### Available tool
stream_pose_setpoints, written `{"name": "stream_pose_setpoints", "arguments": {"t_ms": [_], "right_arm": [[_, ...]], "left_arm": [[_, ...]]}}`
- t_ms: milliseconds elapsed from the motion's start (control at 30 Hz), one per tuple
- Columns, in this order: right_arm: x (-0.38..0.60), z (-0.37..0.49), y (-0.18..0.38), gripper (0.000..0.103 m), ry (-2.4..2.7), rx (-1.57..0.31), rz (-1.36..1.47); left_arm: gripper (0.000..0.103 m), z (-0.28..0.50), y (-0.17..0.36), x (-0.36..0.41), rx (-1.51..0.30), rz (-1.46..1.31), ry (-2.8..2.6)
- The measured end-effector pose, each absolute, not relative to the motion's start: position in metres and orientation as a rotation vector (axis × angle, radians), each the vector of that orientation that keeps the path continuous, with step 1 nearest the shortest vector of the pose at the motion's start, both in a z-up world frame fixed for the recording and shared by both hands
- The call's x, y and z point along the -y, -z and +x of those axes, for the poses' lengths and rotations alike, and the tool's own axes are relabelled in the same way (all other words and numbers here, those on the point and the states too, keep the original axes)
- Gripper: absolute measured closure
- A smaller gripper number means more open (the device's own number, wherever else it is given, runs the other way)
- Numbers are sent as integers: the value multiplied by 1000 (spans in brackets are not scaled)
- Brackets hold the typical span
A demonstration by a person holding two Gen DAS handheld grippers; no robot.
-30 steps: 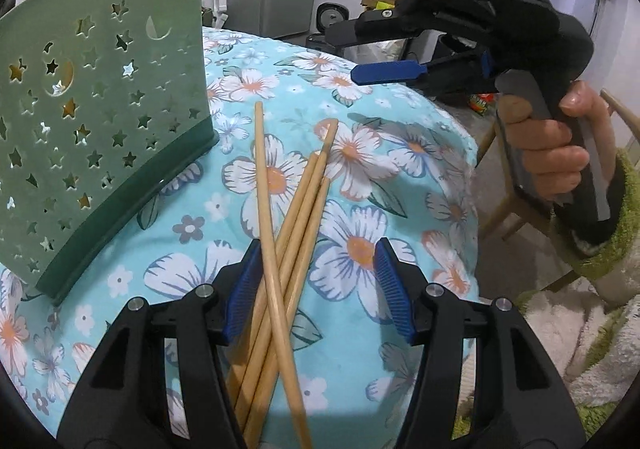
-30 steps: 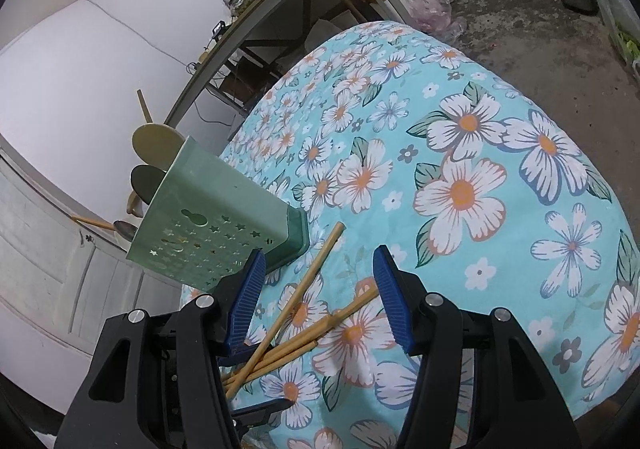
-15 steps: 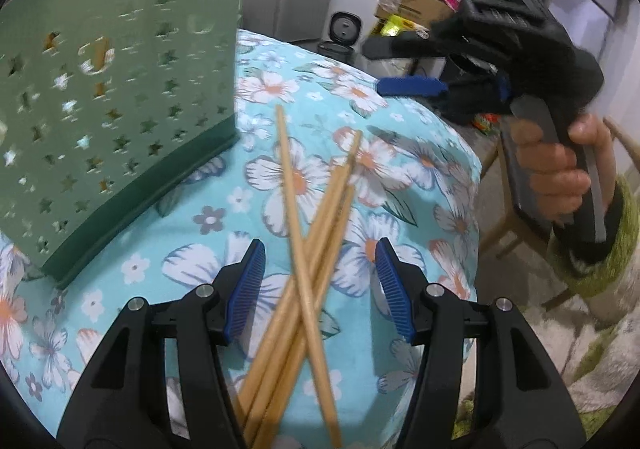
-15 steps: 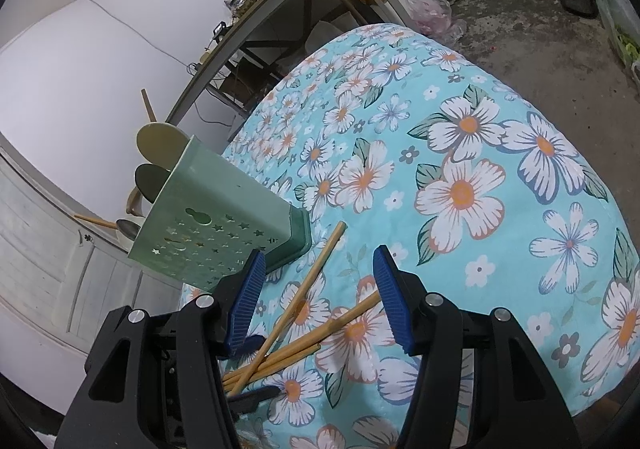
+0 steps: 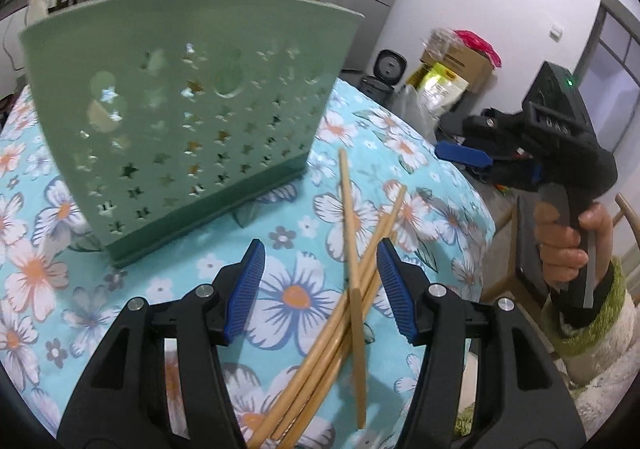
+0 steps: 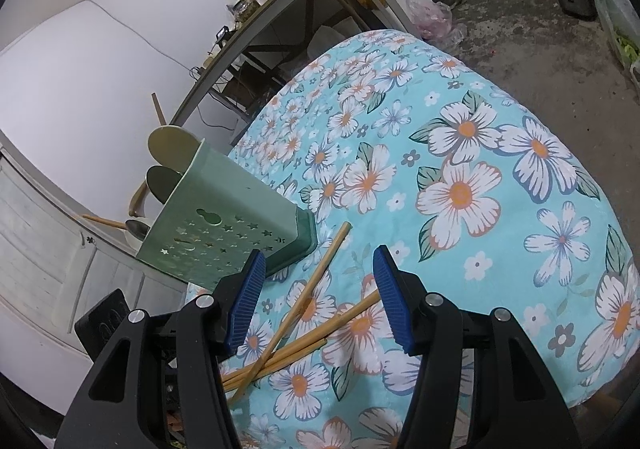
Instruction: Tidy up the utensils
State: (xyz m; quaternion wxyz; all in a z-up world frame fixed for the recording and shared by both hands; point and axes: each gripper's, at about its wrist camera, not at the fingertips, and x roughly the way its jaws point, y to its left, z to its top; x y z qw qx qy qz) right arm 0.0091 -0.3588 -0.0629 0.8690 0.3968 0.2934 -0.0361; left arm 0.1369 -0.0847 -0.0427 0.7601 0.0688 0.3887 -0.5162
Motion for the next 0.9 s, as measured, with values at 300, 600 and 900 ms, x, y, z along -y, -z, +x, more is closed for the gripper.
{"name": "stream_pose_setpoints", "arguments": {"t_ms": [300,600,900], "right_arm": [[355,7,59,48,75,-610,825],[355,4,57,43,72,-603,839],[356,3,57,42,72,-601,845]], "left_arm": [[43,142,31,69,-837,122,1049],[39,140,23,64,-816,136,1014],[36,139,20,64,-809,143,1004]]}}
